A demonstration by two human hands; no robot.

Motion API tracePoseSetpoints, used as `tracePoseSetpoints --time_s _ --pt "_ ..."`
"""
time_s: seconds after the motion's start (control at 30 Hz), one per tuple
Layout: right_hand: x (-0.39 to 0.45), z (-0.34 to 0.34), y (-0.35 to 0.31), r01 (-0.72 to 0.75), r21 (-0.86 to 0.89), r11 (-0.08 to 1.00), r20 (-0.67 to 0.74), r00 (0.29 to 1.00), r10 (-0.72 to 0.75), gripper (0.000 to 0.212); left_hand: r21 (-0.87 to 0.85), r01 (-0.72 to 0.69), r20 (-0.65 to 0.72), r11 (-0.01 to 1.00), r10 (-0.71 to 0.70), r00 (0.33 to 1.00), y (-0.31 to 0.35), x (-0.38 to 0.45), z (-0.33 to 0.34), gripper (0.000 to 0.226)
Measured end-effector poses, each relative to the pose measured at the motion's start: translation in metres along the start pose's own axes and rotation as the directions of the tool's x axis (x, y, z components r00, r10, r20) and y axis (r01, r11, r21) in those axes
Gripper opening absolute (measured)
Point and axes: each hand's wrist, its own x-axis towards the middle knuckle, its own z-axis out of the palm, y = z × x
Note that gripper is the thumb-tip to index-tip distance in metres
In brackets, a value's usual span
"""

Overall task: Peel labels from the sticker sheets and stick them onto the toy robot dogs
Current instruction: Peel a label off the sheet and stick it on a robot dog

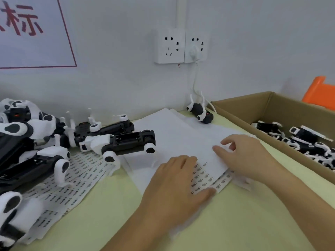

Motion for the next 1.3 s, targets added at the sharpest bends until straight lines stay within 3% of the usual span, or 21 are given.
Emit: tracePoseSetpoints --time_s 0.17,0.27,0.33,0.5,0.67,0.8,0.9,0.97,1.13,1.3 --pt "0.002 -0.002 0.006 0.016 0.228 0.974 -0.034 0.999 -0.009 0.025 0.035 -0.001 -0.021 0.999 0.002 1.0 0.003 0.0 0.002 0.064" --pt "-0.001 0.0 0.003 -0.156 0.635 0.757 0.22 0.975 0.017 0.021 0.052 0.017 -0.028 0.999 -0.015 0.999 0.003 0.001 0.002 0.067" --pt "-0.002 0.003 0.002 -0.247 0.739 0.626 0.342 0.939 -0.034 0.024 0.065 0.021 -0.029 0.998 -0.02 0.999 0.003 0.001 0.002 0.066" --pt "-0.001 0.006 0.003 -0.309 0.822 0.479 0.394 0.915 -0.086 0.027 0.134 0.019 -0.032 0.991 -0.015 0.999 0.005 0.003 0.001 0.051" --pt "-0.002 0.01 0.004 -0.313 0.825 0.47 0.388 0.919 -0.067 0.03 0.115 0.037 -0.005 0.993 -0.036 0.999 0.011 0.003 0.002 0.043" --pt "-0.003 0.008 0.001 -0.31 0.825 0.473 0.377 0.925 -0.051 0.027 -0.167 0.18 0.001 0.969 -0.182 0.983 0.013 0.008 -0.001 0.032" --pt "-0.005 0.008 -0.003 -0.29 0.831 0.475 0.352 0.935 -0.046 0.028 -0.438 0.303 -0.018 0.846 -0.345 0.938 0.012 0.015 0.0 0.014" --pt "-0.007 0.008 -0.007 -0.278 0.844 0.459 0.336 0.941 -0.049 0.032 -0.564 0.298 -0.074 0.77 -0.406 0.911 0.009 0.019 -0.001 0.002" --pt "-0.012 0.009 -0.014 -0.221 0.872 0.437 0.294 0.95 -0.108 0.039 -0.684 0.189 -0.137 0.704 -0.379 0.915 0.006 0.022 0.0 0.014" --pt "-0.015 0.011 -0.017 -0.163 0.875 0.456 0.23 0.968 -0.095 0.043 -0.713 0.123 -0.178 0.69 -0.349 0.92 0.01 0.02 0.001 0.011"
